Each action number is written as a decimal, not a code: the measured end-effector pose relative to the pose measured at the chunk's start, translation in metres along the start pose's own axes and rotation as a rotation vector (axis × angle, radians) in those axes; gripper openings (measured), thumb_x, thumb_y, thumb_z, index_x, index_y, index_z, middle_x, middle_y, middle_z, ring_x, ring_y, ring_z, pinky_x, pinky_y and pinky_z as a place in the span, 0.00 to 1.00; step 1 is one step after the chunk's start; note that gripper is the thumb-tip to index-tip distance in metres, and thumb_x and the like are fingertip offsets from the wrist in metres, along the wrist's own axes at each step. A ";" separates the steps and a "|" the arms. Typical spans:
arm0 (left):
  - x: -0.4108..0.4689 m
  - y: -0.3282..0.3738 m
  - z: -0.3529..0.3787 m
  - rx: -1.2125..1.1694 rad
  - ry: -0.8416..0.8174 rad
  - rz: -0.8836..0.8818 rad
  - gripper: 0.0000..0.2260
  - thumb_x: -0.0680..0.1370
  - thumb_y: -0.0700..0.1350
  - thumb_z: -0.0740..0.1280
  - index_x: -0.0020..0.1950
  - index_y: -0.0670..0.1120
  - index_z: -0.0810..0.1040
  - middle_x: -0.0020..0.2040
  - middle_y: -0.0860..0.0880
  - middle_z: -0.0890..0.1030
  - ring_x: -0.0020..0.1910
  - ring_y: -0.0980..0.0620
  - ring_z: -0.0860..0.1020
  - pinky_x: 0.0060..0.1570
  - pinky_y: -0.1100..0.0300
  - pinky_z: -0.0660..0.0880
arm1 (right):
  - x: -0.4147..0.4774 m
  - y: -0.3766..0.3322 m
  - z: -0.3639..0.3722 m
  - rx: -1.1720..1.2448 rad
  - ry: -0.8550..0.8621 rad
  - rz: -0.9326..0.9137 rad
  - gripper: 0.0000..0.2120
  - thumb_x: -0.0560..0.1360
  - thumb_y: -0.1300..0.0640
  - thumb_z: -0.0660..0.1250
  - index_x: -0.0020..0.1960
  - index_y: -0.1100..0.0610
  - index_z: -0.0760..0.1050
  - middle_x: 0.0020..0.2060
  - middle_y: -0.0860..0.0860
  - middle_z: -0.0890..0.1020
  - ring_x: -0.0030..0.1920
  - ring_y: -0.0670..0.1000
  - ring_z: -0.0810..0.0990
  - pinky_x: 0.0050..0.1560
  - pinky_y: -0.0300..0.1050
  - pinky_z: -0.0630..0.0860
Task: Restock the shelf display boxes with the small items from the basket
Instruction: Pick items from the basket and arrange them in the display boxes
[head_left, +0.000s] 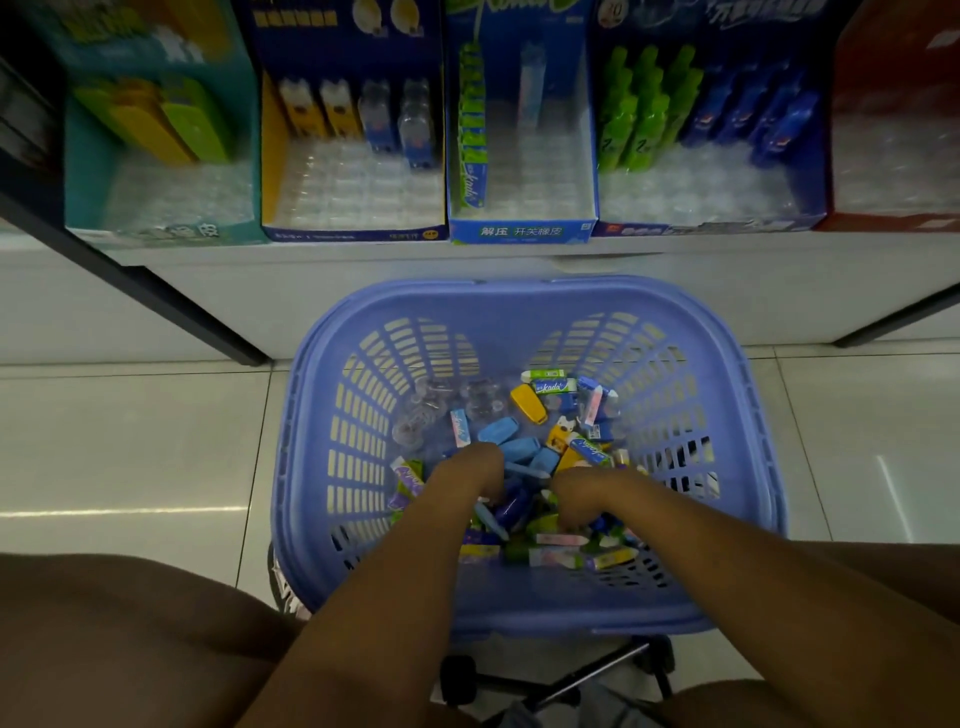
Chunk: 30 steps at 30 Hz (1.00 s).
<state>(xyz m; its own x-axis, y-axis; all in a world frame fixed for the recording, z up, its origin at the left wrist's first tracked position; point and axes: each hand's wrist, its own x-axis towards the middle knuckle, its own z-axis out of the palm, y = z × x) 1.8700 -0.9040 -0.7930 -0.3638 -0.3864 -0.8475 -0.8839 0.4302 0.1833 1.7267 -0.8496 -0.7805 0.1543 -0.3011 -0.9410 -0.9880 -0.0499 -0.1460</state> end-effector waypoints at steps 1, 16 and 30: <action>-0.003 -0.002 -0.002 -0.019 -0.007 -0.002 0.10 0.76 0.44 0.68 0.52 0.39 0.78 0.39 0.45 0.72 0.41 0.46 0.75 0.42 0.55 0.73 | -0.004 0.000 -0.001 -0.024 0.017 0.004 0.07 0.76 0.56 0.64 0.43 0.59 0.72 0.34 0.52 0.69 0.31 0.50 0.66 0.28 0.41 0.64; -0.054 0.014 -0.061 -1.771 0.264 0.179 0.13 0.74 0.52 0.71 0.39 0.43 0.74 0.29 0.49 0.69 0.28 0.53 0.73 0.36 0.57 0.80 | -0.118 0.020 -0.063 1.468 0.484 -0.389 0.16 0.79 0.62 0.60 0.66 0.62 0.69 0.48 0.56 0.81 0.38 0.55 0.80 0.37 0.42 0.77; -0.157 0.011 -0.126 -2.103 0.791 0.545 0.12 0.80 0.47 0.63 0.40 0.44 0.78 0.29 0.49 0.76 0.28 0.57 0.76 0.32 0.64 0.77 | -0.169 -0.043 -0.128 1.014 1.281 -0.425 0.08 0.80 0.54 0.58 0.55 0.57 0.73 0.34 0.50 0.73 0.35 0.50 0.72 0.41 0.48 0.70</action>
<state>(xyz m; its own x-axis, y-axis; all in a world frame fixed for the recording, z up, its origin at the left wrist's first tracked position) 1.8801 -0.9411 -0.5948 -0.1309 -0.9232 -0.3615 0.5191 -0.3744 0.7683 1.7432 -0.9185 -0.5761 -0.2090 -0.9776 -0.0253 -0.4037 0.1099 -0.9083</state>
